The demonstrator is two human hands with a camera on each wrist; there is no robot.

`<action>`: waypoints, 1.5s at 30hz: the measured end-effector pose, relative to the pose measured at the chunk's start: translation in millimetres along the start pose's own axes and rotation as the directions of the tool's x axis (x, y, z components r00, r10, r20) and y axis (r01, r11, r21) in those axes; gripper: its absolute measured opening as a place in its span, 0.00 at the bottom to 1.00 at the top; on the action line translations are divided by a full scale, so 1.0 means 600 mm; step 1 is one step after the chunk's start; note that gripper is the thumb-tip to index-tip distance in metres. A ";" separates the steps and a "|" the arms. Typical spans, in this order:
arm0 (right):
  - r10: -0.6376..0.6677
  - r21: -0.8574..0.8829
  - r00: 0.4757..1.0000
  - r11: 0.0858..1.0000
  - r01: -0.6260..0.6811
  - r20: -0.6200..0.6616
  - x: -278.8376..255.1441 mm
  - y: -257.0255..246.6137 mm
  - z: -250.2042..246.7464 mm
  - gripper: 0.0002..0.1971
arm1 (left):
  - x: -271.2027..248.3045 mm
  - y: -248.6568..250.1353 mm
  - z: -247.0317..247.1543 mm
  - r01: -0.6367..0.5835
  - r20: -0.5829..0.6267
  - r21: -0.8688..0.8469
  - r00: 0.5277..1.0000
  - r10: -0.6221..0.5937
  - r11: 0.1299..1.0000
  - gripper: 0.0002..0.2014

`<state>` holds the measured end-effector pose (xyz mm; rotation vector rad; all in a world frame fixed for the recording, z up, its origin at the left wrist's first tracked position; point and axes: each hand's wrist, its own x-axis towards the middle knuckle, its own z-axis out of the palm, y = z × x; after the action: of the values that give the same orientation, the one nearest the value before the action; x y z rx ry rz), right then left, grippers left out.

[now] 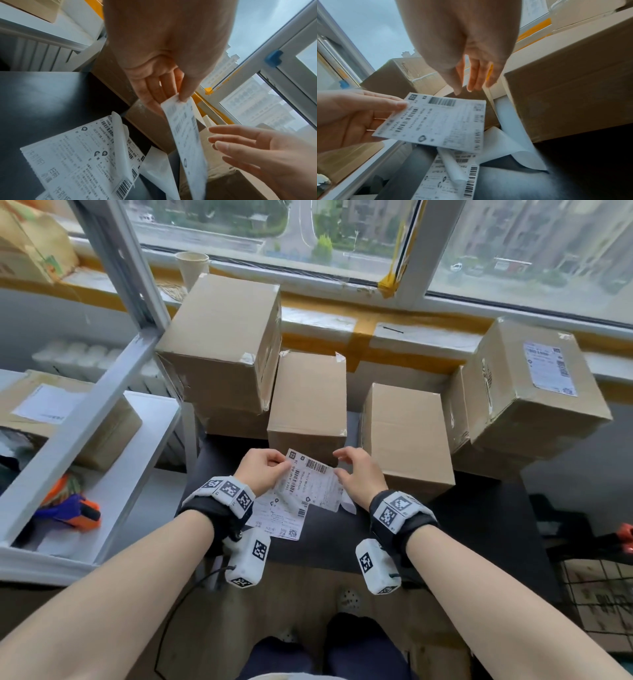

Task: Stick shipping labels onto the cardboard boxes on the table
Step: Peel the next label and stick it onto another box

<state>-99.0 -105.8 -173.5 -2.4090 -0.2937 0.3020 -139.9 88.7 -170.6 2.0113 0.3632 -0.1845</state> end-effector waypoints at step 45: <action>0.129 0.559 0.986 0.813 -0.166 0.105 -0.008 -0.053 0.068 0.05 | -0.048 -0.028 -0.011 0.165 0.090 -0.430 0.986 -0.140 0.887 0.03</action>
<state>-119.7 -58.8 -182.2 -1.8307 -0.0273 0.4636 -172.7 96.5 -173.8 1.5301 0.4818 -0.2352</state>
